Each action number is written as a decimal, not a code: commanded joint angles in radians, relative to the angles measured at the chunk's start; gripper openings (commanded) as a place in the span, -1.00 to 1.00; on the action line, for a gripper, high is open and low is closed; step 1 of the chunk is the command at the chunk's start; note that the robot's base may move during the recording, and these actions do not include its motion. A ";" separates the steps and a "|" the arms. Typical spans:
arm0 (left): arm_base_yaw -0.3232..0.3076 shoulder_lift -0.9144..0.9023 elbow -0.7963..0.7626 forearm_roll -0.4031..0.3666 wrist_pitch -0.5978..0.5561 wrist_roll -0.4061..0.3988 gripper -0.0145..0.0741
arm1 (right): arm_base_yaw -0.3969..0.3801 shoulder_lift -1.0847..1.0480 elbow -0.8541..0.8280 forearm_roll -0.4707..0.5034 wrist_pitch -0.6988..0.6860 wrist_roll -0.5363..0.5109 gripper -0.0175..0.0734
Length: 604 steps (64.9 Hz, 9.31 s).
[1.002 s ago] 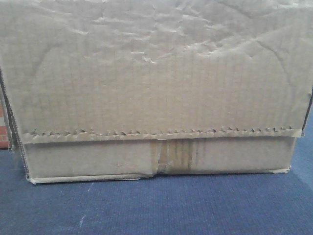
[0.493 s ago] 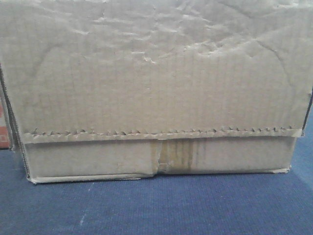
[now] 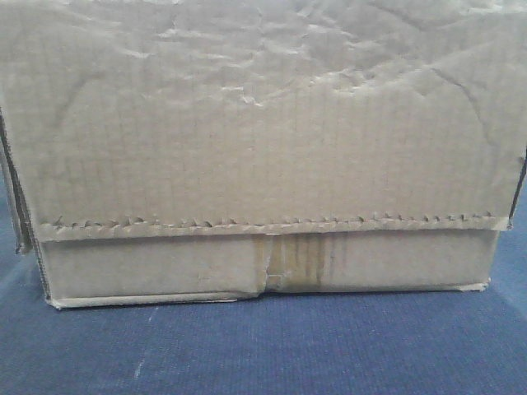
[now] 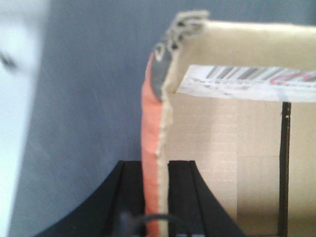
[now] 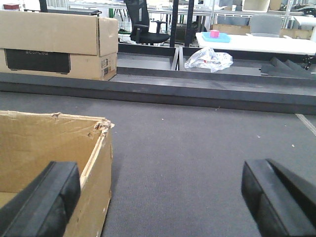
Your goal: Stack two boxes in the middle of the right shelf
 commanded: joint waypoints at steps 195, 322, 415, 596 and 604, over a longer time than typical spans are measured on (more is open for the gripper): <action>-0.540 -0.143 0.031 -0.032 0.057 -0.235 0.45 | 0.192 0.578 -0.662 0.015 0.825 -0.007 0.64; -0.598 -0.123 -0.257 0.029 0.047 -0.337 -0.92 | 0.192 0.655 -0.913 0.054 0.685 -0.010 -0.95; -0.598 -0.143 -0.366 0.036 0.041 -0.337 -0.92 | 0.192 0.650 -1.074 0.054 0.641 -0.010 -0.95; -0.598 -0.143 -0.366 0.036 0.041 -0.337 -0.92 | 0.192 0.660 -1.074 0.054 0.639 -0.010 -0.95; -0.598 -0.143 -0.366 0.036 0.041 -0.337 -0.92 | 0.192 0.660 -1.074 0.054 0.639 -0.010 -0.95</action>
